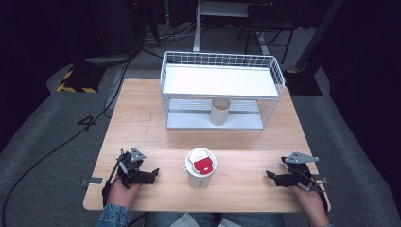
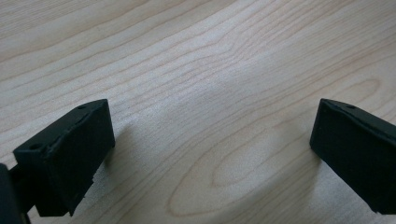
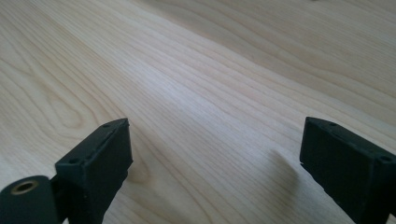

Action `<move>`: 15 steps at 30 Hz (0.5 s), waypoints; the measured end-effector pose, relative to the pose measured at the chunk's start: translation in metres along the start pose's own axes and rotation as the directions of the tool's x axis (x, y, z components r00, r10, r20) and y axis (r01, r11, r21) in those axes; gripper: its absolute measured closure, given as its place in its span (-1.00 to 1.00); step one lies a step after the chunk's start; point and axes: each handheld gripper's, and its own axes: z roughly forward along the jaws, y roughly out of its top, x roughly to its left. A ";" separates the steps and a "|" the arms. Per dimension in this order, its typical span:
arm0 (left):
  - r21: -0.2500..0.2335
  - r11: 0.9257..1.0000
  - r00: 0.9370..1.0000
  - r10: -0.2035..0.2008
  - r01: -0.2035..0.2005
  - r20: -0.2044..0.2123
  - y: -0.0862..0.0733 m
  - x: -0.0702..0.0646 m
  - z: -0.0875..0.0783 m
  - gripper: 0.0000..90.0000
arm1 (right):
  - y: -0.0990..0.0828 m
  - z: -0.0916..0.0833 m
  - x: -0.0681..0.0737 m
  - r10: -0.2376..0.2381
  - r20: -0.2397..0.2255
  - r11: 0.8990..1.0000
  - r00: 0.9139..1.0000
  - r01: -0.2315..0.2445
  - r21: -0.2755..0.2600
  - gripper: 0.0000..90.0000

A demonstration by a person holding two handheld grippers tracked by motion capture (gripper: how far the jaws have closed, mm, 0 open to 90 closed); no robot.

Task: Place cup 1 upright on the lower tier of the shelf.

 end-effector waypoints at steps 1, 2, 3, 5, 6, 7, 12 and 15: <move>0.001 1.000 1.000 0.004 -0.004 -0.001 0.000 0.000 0.000 -0.99 | -0.001 0.001 0.000 -0.002 0.011 1.000 1.000 0.002 0.009 -0.81; 0.000 1.000 1.000 0.002 -0.002 -0.001 0.000 0.000 0.000 -0.99 | -0.001 0.002 -0.001 0.001 0.016 1.000 1.000 -0.001 0.004 -0.82; 0.000 1.000 1.000 0.002 -0.002 0.002 0.000 0.000 0.000 -0.99 | -0.002 0.003 -0.001 0.005 0.013 1.000 1.000 -0.005 0.002 -0.82; 0.000 1.000 1.000 0.001 -0.001 0.004 0.000 0.000 0.000 -0.99 | -0.003 0.003 -0.002 0.010 0.010 1.000 1.000 -0.010 -0.003 -0.82; 0.001 1.000 1.000 0.001 -0.001 0.003 0.000 0.000 0.000 -0.99 | -0.003 0.004 -0.004 0.026 -0.007 1.000 1.000 -0.026 -0.002 -0.82; 0.001 1.000 1.000 0.001 -0.001 0.003 0.000 0.000 0.000 -0.99 | -0.003 0.004 -0.004 0.026 -0.007 1.000 1.000 -0.026 -0.002 -0.82; 0.001 1.000 1.000 0.003 -0.003 -0.004 0.000 0.000 0.000 -0.99 | -0.002 0.006 -0.006 0.042 -0.008 0.999 0.999 -0.042 0.007 -0.88; 0.000 1.000 1.000 -0.005 0.005 -0.008 0.000 -0.001 0.000 -0.99 | -0.002 0.006 -0.006 0.042 -0.008 0.999 0.999 -0.042 0.007 -0.88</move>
